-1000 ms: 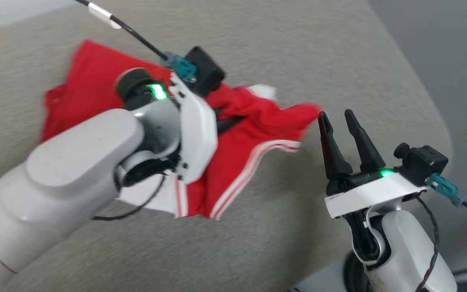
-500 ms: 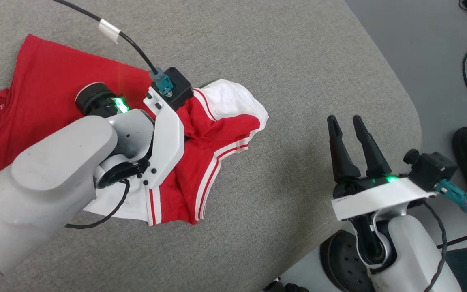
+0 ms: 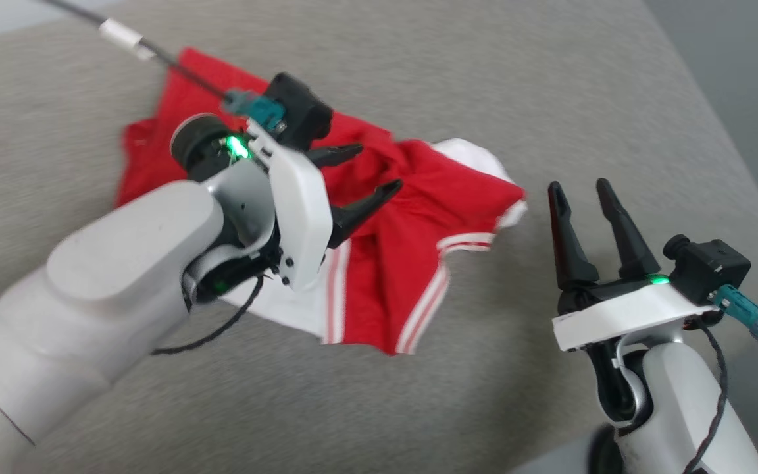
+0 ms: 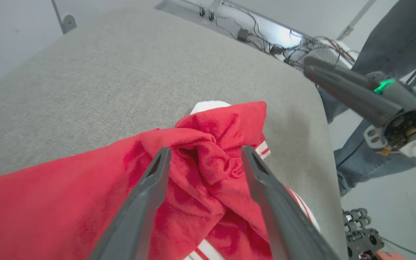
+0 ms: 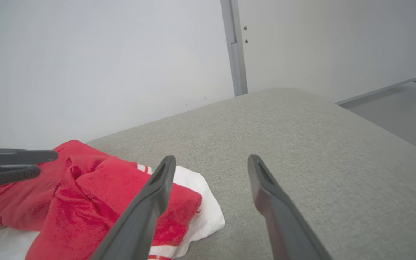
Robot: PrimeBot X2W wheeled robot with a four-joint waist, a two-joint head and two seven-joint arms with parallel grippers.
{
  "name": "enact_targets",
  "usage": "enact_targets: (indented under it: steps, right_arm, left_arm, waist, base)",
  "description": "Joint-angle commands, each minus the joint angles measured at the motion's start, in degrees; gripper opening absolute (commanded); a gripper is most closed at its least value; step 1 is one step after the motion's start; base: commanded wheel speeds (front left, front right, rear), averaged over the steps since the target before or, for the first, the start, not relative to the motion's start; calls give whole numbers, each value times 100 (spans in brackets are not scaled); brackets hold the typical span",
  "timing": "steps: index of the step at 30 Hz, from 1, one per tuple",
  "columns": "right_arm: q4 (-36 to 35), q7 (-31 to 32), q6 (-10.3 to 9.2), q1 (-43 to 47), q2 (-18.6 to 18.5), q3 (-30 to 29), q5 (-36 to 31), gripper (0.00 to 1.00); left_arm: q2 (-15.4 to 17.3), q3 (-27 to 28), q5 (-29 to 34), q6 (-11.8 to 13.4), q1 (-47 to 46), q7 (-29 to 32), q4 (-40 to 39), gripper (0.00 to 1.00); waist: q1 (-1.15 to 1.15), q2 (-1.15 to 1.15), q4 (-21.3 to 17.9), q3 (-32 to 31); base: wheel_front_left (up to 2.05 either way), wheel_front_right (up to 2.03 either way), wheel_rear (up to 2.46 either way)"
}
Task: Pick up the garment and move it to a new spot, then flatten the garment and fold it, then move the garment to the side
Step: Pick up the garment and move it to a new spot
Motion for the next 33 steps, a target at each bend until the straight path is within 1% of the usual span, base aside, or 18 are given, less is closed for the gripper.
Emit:
enact_targets:
  steps: [1, 5, 9, 12, 13, 14, 15, 19, 23, 27, 29, 33]
  right_arm:
    - [31, -27, 0, 13, -9, -102, -203, 100]
    - [93, -27, -1, 102, -134, -251, -469, 100]
    - [147, -27, 0, 227, -363, -370, -577, 100]
    - [186, -27, 0, 393, -535, -517, -622, 100]
    - [194, -27, 0, 450, -575, -545, -621, 100]
    - [194, -27, 0, 450, -575, -545, -621, 100]
    - [197, -27, 0, 517, -622, -617, -623, 100]
    - [182, -27, 0, 789, -739, -776, -632, 100]
    - [151, -27, 0, 1072, -771, -891, -659, 100]
    - [112, -27, 0, 1306, -783, -948, -665, 100]
    - [83, -27, 0, 1418, -802, -976, -680, 100]
    - [1, -27, 0, 1616, -811, -1066, -701, 100]
  left_arm:
    - [-6, -3, -173, 16, 221, -415, -3, 100]
    - [23, 7, -307, 16, 730, -1359, 268, 100]
    - [-100, 191, -584, 16, 1480, -2354, 784, 100]
    - [-259, 463, -754, 16, 2054, -2644, 1159, 100]
    - [-299, 592, -776, 16, 2231, -2672, 1273, 100]
    - [-299, 592, -776, 16, 2231, -2672, 1273, 100]
    - [-366, 809, -717, 16, 2387, -2682, 1339, 100]
    - [-594, 2088, -79, 47, 3257, -2689, 1468, 100]
    - [-823, 3447, 900, 164, 4166, -2692, 1278, 100]
    - [-1004, 4484, 2004, 307, 5098, -2692, 932, 100]
    - [-1067, 5022, 2592, 452, 5479, -2692, 677, 100]
    - [-1300, 5846, 3450, 503, 6236, -2693, 129, 100]
  waist:
    - [0, 0, 610, -376]
    - [0, 0, 1092, -647]
    - [0, 0, 1546, -937]
    - [0, 0, 1903, -1149]
    - [0, 0, 2012, -1209]
    - [0, 0, 2012, -1209]
    - [0, 0, 2132, -1273]
    - [0, 0, 2501, -1454]
    - [0, 0, 2724, -1631]
    - [0, 0, 2821, -1810]
    - [0, 0, 2839, -1912]
    - [0, 0, 2830, -2107]
  base:
    - [0, 0, 0]
    - [0, 0, 0]
    - [0, 0, 0]
    - [0, 0, 0]
    - [0, 0, 0]
    - [0, 0, 0]
    - [0, 0, 0]
    - [0, 0, 0]
    - [0, 0, 0]
    - [0, 0, 0]
    - [0, 0, 0]
    - [0, 0, 0]
